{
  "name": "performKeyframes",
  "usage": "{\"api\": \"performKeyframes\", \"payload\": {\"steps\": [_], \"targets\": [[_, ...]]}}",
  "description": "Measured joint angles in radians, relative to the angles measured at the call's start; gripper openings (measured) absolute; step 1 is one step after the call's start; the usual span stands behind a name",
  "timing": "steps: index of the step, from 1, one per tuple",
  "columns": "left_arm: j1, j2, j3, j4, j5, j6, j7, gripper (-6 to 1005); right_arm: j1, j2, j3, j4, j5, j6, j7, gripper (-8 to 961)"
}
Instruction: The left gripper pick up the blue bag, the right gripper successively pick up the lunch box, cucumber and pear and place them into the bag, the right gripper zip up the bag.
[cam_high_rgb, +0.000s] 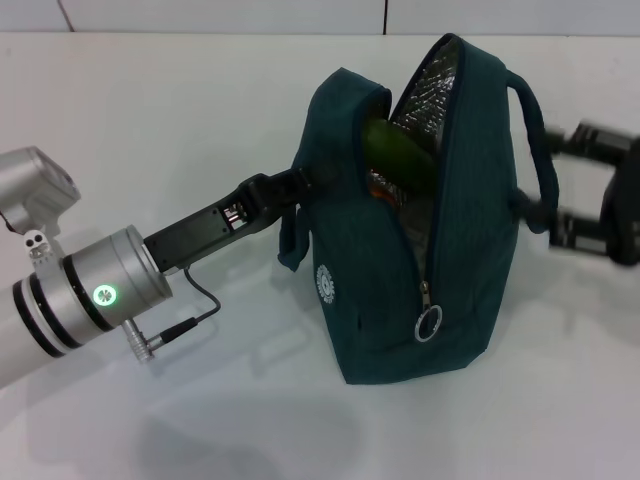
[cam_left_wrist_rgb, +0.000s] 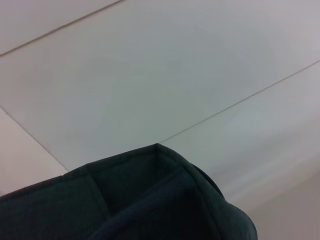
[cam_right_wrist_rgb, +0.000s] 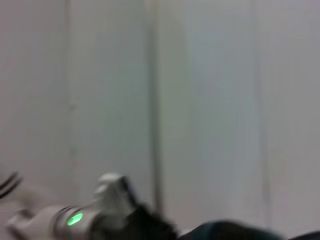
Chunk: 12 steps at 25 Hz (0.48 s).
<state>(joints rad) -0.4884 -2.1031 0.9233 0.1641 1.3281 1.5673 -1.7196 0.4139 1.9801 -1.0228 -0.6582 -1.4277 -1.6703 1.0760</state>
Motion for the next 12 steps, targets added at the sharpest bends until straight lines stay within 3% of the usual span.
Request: {"api": "performKeyframes", "payload": {"steps": [3,7,12], "targets": [[0.0,0.0,0.001,0.0,-0.002,0.0,0.0,51,0.001,0.003,0.0,-0.001,-0.084,-0.045,0.015,697],[0.0,0.0,0.003,0.0,-0.008,0.0,0.0,54,-0.001,0.025,-0.003,-0.001,-0.187,-0.108,0.007,697],[0.002,0.0,0.002,0.0,-0.008,0.0,0.0,55,-0.005,0.031,-0.096,0.006,-0.226,-0.115,-0.005,698]]}}
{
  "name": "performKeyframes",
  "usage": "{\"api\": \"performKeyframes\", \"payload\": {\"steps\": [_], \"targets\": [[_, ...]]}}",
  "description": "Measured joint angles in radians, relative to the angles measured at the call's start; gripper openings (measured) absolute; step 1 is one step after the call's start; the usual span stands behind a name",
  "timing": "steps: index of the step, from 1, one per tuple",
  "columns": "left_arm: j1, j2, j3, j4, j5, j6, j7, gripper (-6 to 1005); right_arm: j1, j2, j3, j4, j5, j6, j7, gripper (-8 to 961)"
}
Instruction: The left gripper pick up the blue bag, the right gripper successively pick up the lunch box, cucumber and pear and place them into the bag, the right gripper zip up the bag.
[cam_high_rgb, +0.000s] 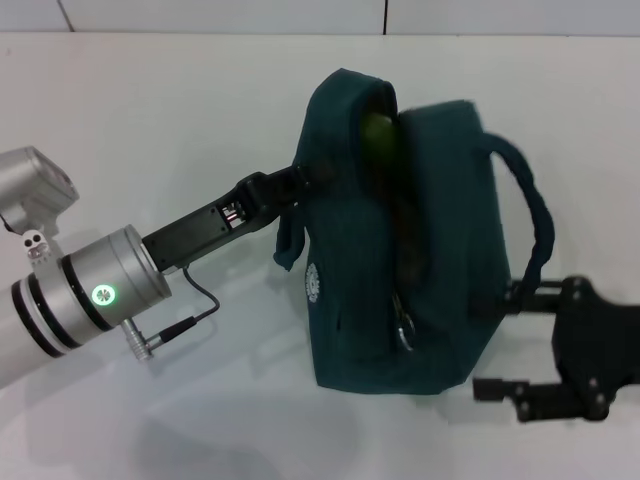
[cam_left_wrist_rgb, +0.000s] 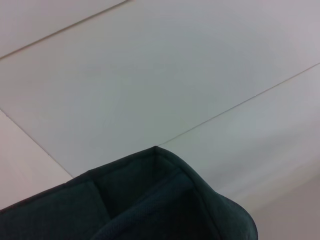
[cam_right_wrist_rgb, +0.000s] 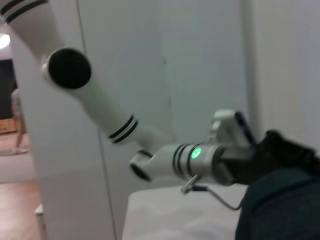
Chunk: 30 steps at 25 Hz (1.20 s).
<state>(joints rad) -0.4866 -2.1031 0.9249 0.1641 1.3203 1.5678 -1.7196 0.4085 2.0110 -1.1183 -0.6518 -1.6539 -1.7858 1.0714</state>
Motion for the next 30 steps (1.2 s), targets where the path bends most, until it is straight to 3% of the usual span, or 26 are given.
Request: {"api": "performKeyframes", "payload": {"steps": [7,17,24,30], "targets": [[0.002,0.0,0.003,0.0,0.0,-0.001,0.0,57,-0.031,-0.001,0.04,-0.007,0.044,-0.01,-0.028,691],[0.005,0.0,-0.002,-0.002,0.0,-0.004,0.0,60,-0.071,-0.009,0.254,-0.008,0.135,-0.21,-0.087,684],[0.005,0.0,-0.002,-0.002,0.0,-0.005,0.0,62,-0.062,-0.007,0.182,0.003,0.046,-0.212,-0.073,683],[0.007,0.0,-0.001,-0.002,-0.001,-0.005,0.0,64,-0.06,-0.004,0.051,0.024,0.027,-0.123,-0.08,682]]}}
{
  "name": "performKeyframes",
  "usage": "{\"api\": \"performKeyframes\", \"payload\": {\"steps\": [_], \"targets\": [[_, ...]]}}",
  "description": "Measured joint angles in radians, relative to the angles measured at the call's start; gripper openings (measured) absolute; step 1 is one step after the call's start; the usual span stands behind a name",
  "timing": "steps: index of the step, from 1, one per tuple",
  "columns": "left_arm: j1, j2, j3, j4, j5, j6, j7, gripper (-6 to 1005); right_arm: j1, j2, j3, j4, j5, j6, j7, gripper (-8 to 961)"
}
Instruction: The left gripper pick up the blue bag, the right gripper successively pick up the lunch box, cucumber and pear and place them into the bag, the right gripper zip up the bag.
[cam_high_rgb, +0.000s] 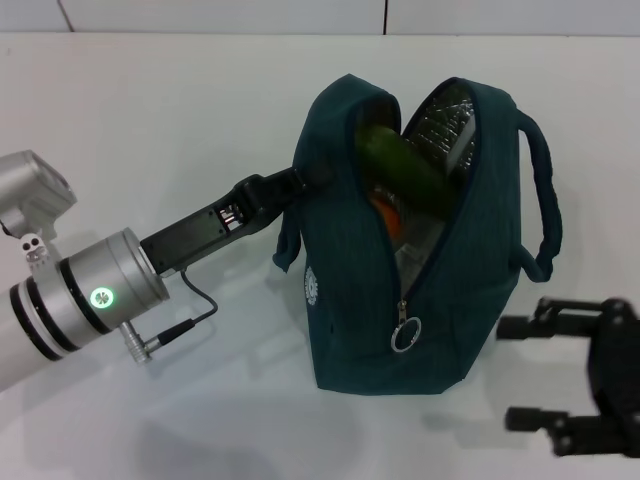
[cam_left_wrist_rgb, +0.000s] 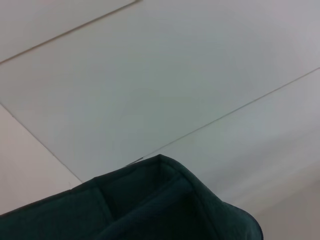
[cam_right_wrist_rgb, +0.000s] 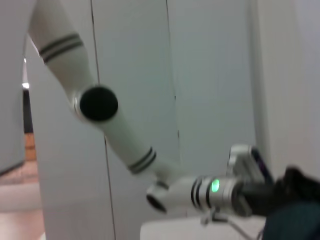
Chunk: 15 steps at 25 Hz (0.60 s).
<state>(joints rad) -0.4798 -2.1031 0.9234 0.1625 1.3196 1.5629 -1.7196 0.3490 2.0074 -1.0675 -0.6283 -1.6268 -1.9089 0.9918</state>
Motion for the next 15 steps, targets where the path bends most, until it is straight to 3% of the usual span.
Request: {"api": "performKeyframes", "payload": {"steps": [5,15], "targets": [[0.002,0.0,0.0,0.0,0.0,0.0,0.0,65,0.004,0.002,-0.053,0.031,0.004,0.084,-0.006,681],[0.007,0.0,0.005,0.0,-0.001,0.002,0.0,68,0.005,0.003,-0.003,0.068,0.086,0.16,-0.037,680]]}}
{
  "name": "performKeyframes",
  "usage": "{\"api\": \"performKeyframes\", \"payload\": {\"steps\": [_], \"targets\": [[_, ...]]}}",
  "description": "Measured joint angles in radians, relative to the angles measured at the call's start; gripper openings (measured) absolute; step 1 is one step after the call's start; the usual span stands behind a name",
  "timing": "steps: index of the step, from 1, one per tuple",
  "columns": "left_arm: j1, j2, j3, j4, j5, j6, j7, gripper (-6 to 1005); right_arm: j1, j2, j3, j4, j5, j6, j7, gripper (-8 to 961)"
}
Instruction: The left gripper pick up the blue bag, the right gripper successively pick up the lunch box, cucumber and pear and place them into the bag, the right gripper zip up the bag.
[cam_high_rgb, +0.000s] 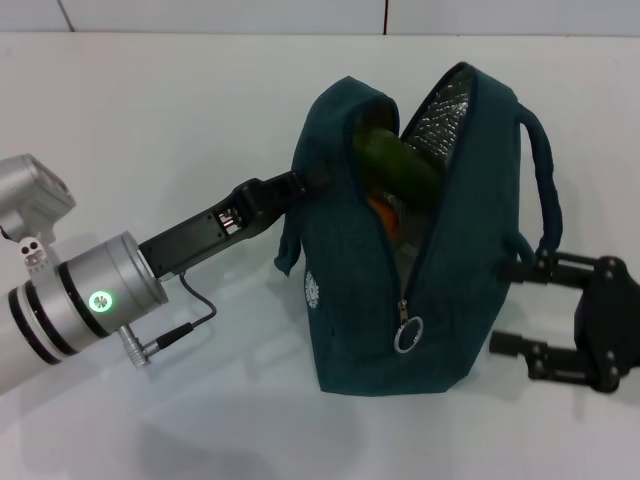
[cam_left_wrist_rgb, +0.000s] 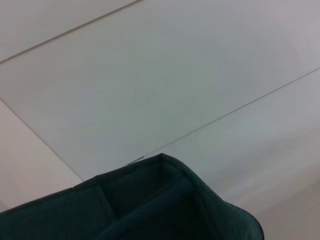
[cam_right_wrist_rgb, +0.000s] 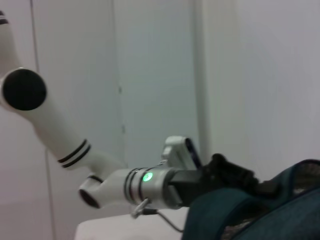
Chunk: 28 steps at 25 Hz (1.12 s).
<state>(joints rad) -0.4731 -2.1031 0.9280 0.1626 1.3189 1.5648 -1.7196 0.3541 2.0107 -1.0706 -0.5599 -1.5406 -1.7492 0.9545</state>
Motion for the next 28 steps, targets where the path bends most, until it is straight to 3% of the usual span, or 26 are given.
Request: {"api": "performKeyframes", "payload": {"steps": [7,17,22,28], "targets": [[0.012,0.0,0.0,0.0,0.0,0.003,0.0,70,0.009,0.0,-0.004,0.029,0.073,0.009,-0.036,679],[0.023,0.001,0.0,0.0,0.001,0.006,0.0,73,-0.027,-0.005,-0.055,0.023,0.015,-0.118,-0.116,678],[0.024,0.002,0.0,0.0,0.002,0.006,0.0,75,-0.026,-0.004,-0.058,0.035,0.01,-0.086,-0.112,677],[0.02,0.002,0.0,0.0,0.002,0.005,0.0,77,0.025,0.007,-0.138,0.127,0.042,0.011,-0.111,677]]}}
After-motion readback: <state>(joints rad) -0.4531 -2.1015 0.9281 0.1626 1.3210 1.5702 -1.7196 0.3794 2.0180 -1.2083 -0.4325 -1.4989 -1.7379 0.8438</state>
